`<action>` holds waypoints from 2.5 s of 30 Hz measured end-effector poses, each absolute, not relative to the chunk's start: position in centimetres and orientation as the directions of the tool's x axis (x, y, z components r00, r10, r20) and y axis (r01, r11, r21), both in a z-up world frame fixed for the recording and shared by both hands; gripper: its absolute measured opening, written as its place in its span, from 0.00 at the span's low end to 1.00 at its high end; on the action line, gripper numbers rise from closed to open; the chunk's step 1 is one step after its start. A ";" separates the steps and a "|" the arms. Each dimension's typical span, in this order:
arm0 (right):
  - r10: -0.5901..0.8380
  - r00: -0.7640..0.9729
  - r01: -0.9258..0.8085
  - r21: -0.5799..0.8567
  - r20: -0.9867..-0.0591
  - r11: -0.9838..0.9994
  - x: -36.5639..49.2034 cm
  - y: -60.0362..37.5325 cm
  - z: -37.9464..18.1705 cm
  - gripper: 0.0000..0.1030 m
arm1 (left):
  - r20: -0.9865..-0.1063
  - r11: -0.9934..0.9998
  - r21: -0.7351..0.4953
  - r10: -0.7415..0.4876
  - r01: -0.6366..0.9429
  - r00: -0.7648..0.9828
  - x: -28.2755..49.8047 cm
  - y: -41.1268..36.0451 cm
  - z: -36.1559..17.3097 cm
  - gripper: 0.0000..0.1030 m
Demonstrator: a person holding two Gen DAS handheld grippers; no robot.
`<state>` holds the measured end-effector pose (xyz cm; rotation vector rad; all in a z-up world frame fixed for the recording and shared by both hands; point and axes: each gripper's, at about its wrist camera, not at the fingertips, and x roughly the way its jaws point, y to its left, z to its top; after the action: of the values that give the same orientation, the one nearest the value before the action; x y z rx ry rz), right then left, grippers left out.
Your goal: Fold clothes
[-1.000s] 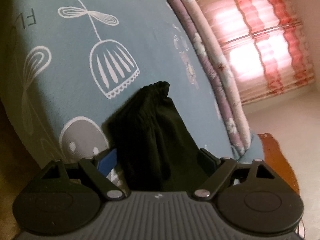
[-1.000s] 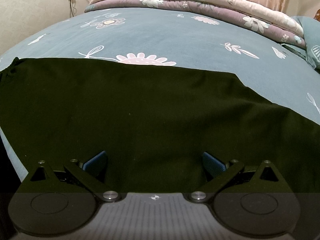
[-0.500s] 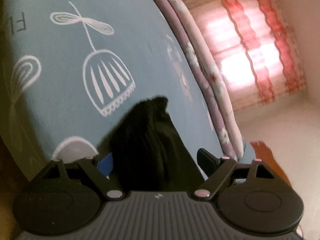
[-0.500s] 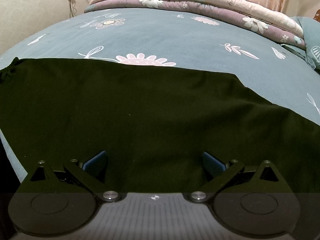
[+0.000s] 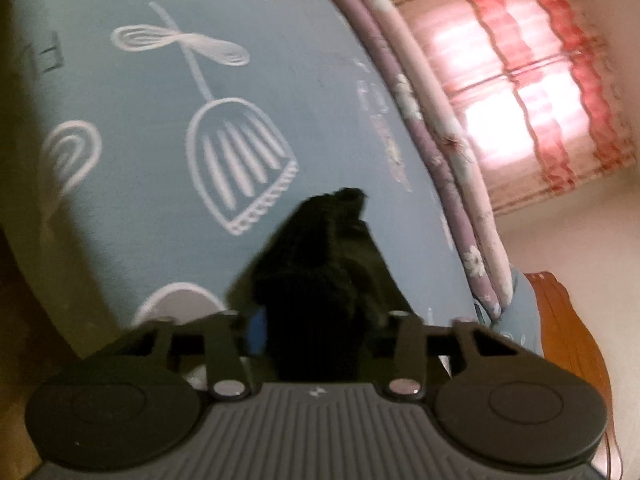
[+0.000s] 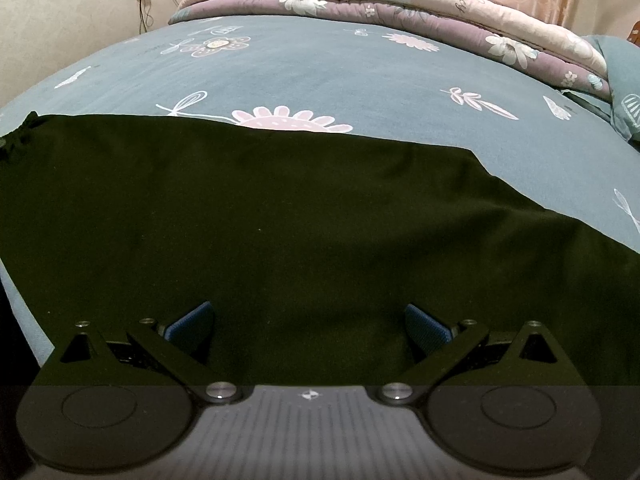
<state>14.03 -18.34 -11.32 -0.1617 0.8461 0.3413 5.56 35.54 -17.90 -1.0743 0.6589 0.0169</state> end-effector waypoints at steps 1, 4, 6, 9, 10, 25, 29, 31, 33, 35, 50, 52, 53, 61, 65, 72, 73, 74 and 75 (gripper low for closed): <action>0.231 0.613 -0.358 -0.005 -0.756 0.934 14.0 -18.3 -11.3 1.00 | -0.517 0.502 -0.800 -0.293 -0.330 0.804 5.6 35.6 -17.8 0.32; 0.231 0.614 -0.358 -0.006 -0.755 0.934 14.0 -18.3 -11.3 1.00 | -0.568 0.552 -0.752 -0.266 -0.360 0.779 6.0 35.1 -17.1 0.23; 0.231 0.615 -0.358 -0.006 -0.754 0.934 14.0 -18.3 -11.3 1.00 | -0.607 0.596 -0.708 -0.238 -0.379 0.758 6.4 34.6 -16.3 0.21; 0.230 0.614 -0.358 -0.006 -0.755 0.934 13.9 -18.3 -11.3 1.00 | -0.665 0.675 -0.620 -0.180 -0.401 0.725 6.8 33.5 -15.1 0.21; 0.230 0.614 -0.358 -0.007 -0.755 0.934 13.9 -18.3 -11.3 1.00 | -0.681 0.699 -0.589 -0.160 -0.405 0.714 6.9 33.1 -14.8 0.21; 0.306 0.660 -0.409 0.013 -0.686 0.912 12.5 -18.2 -9.8 1.00 | -0.662 0.761 -0.540 -0.120 -0.360 0.740 7.0 29.9 -9.9 0.19; 0.331 0.705 -0.395 0.041 -0.627 0.918 11.9 -19.2 -8.5 1.00 | -0.649 0.767 -0.548 -0.139 -0.332 0.748 7.2 28.5 -8.2 0.16; 0.324 0.712 -0.372 0.057 -0.623 0.926 12.1 -19.8 -8.3 1.00 | -0.648 0.777 -0.543 -0.147 -0.318 0.748 7.6 27.6 -7.5 0.16; 0.309 0.718 -0.344 0.068 -0.623 0.937 12.3 -20.4 -8.2 1.00 | -0.647 0.787 -0.538 -0.155 -0.303 0.747 7.9 26.7 -6.8 0.16; 0.300 0.723 -0.325 0.077 -0.622 0.943 12.4 -20.8 -8.0 1.00 | -0.639 0.793 -0.540 -0.170 -0.281 0.750 8.2 25.8 -6.0 0.16; 0.262 0.746 -0.221 0.144 -0.613 0.965 12.6 -23.7 -7.3 1.00 | -0.588 0.818 -0.569 -0.330 -0.087 0.738 11.0 17.4 -1.9 0.16; 0.258 0.747 -0.200 0.164 -0.612 0.966 12.7 -24.2 -7.2 1.00 | -0.577 0.817 -0.575 -0.363 -0.048 0.731 11.4 16.0 -1.3 0.16; 0.257 0.748 -0.190 0.173 -0.612 0.966 12.8 -24.5 -7.2 1.00 | -0.574 0.816 -0.577 -0.378 -0.031 0.727 11.6 15.3 -1.1 0.16; 0.248 0.759 -0.125 0.240 -0.602 0.963 13.1 -26.6 -7.1 1.00 | -0.562 0.798 -0.599 -0.479 0.068 0.674 14.2 9.9 -0.9 0.16; 0.240 0.761 -0.105 0.251 -0.602 0.962 13.2 -27.2 -7.1 1.00 | -0.561 0.785 -0.610 -0.525 0.110 0.640 15.3 7.1 -1.3 0.16; 0.213 0.757 -0.058 0.262 -0.618 0.963 13.5 -28.2 -7.4 1.00 | -0.547 0.746 -0.638 -0.612 0.188 0.572 17.1 2.4 -2.1 0.16; 0.210 0.756 -0.051 0.263 -0.620 0.963 13.6 -28.3 -7.5 1.00 | -0.546 0.742 -0.640 -0.622 0.200 0.561 17.3 1.8 -2.2 0.16; 0.206 0.755 -0.045 0.264 -0.623 0.963 13.7 -28.4 -7.6 1.00 | -0.546 0.738 -0.641 -0.632 0.212 0.551 17.5 1.1 -2.3 0.16; 0.203 0.754 -0.039 0.265 -0.625 0.963 13.7 -28.5 -7.6 1.00 | -0.545 0.733 -0.642 -0.642 0.223 0.540 17.6 0.4 -2.5 0.16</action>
<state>13.73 -28.47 -7.64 0.2427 0.7068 0.1333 17.63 0.43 -2.48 -0.5467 0.8558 -0.5455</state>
